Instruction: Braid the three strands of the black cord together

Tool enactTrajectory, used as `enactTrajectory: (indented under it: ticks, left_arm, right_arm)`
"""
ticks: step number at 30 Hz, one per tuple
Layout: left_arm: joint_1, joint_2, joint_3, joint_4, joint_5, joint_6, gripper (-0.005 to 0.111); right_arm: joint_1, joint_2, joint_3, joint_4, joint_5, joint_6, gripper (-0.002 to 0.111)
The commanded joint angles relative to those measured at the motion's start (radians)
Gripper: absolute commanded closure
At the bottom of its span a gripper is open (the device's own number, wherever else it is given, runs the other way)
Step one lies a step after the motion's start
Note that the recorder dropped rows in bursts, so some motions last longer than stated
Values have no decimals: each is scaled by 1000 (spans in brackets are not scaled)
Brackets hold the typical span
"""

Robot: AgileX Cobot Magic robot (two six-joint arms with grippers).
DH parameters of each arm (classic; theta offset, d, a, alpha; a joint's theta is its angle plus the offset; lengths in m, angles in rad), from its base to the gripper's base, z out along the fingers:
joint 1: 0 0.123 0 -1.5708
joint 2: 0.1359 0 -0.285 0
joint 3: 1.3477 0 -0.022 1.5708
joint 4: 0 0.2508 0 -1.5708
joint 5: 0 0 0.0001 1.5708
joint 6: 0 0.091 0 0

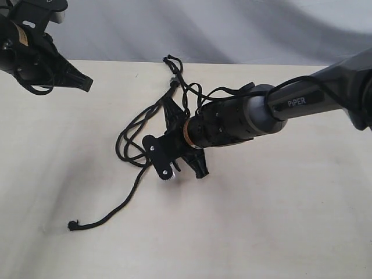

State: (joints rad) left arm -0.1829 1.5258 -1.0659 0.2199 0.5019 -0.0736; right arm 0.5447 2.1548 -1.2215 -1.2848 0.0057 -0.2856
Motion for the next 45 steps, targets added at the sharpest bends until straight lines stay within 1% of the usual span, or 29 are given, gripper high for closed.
enactTrajectory:
  ticks: [1,7,9,11,14,17,19,21,23,24,25,26,27,30,32,35,38,45]
  left_arm:
    - [1,-4,2,3,-1,-1,106]
    - [1,-4,2,3,-1,-1,106]
    - [1,-4,2,3,-1,-1,106]
    - [1,-4,2,3,-1,-1,106]
    - [1,-4,2,3,-1,-1,106]
    - [1,-4,2,3,-1,-3,106]
    - [1,-4,2,3,-1,-3,106]
    - [1,-4,2,3,-1,-3,106]
    - [1,-4,2,3,-1,-3,106]
    - [1,-4,2,3,-1,-3,106]
    - [1,-4,2,3,-1,-3,106]
    - [1,-4,2,3,-1,-3,106]
    - [1,-4,2,3,-1,-3,106]
    - [1,-4,2,3,-1,-3,106]
    - [1,-4,2,3,-1,-3,106]
    - [1,-4,2,3,1,-3,106]
    - [1,-4,2,3,7,-3,106]
    - [1,-4,2,3,9,-3,106]
  right_arm:
    - [1,12,2,25,-41,42,109]
    - [10,12,2,25,-32,79,109]
    - [-9,12,-1,26,-35,81,109]
    - [-40,12,-11,60,-58,143,109]
    - [-95,12,-18,85,-166,305,109]
    - [-133,12,-18,40,-245,476,109]
    - [-142,12,-18,-39,-261,598,109]
    - [-143,10,-18,-166,-265,757,109]
    - [-143,8,-20,-300,-278,954,109]
    - [-143,2,-22,-419,-302,1113,109]
    - [-143,-7,-22,-460,-329,1223,109]
    - [-143,-18,-20,-460,-367,1304,109]
    - [-143,-32,-16,-460,-415,1356,109]
    - [-143,-77,-8,-460,-550,1386,109]
    - [-143,-105,-8,-460,-618,1443,109]
    - [-148,-146,2,-460,-622,1534,109]
    - [-149,-168,39,-460,-611,1568,109]
    - [-151,-261,259,-460,-594,1653,109]
